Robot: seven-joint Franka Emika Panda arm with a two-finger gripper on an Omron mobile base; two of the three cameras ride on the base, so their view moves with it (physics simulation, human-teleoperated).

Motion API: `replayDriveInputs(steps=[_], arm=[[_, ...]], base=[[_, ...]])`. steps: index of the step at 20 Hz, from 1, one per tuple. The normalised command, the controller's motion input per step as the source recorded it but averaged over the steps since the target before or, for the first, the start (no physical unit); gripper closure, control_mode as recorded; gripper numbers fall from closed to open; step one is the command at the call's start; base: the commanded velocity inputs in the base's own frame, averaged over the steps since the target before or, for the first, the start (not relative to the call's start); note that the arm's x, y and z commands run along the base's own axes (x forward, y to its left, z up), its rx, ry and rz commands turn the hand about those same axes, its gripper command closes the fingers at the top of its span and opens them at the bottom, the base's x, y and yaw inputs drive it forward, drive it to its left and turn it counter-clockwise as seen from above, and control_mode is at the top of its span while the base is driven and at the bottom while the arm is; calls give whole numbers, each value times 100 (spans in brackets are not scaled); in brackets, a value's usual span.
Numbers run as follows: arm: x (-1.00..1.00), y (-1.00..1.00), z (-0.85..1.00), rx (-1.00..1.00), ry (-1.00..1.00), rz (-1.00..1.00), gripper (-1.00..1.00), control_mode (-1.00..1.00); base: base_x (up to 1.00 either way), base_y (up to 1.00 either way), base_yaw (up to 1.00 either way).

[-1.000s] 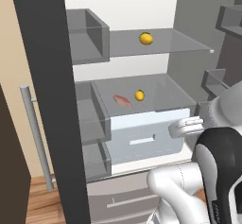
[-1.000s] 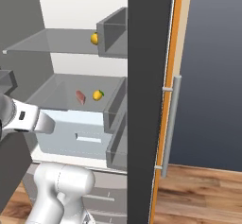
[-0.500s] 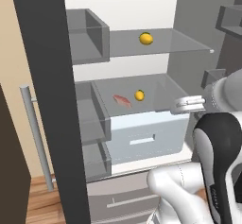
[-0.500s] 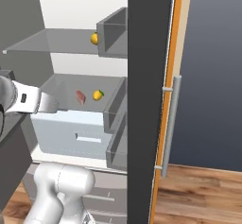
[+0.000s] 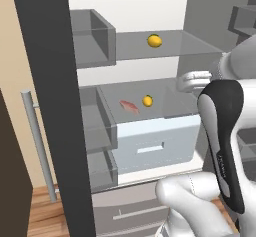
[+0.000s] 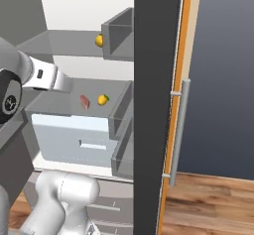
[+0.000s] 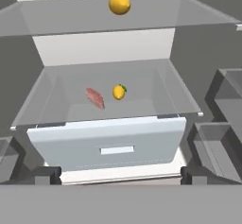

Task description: Place one lemon and one steak in each tupperware on the nearby counter, to pack two identical lunches.

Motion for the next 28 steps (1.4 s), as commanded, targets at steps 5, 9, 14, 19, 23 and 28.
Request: replayDriveInputs(steps=[5,9,14,19,23,28], arm=[[58,0,0,0,-11,0,-100,-100],[52,0,0,0,-19,0,-100,-100],[47,0,1,0,-14,0,-100,-100],[44,0,12,0,0,-3,-100,-100],[50,0,20,0,0,-4,-100,-100],[55,0,7,1,0,-3,-100,-100]], base=[[0,0,0],[0,0,0],[0,0,0],[0,0,0],[0,0,0],[0,0,0]])
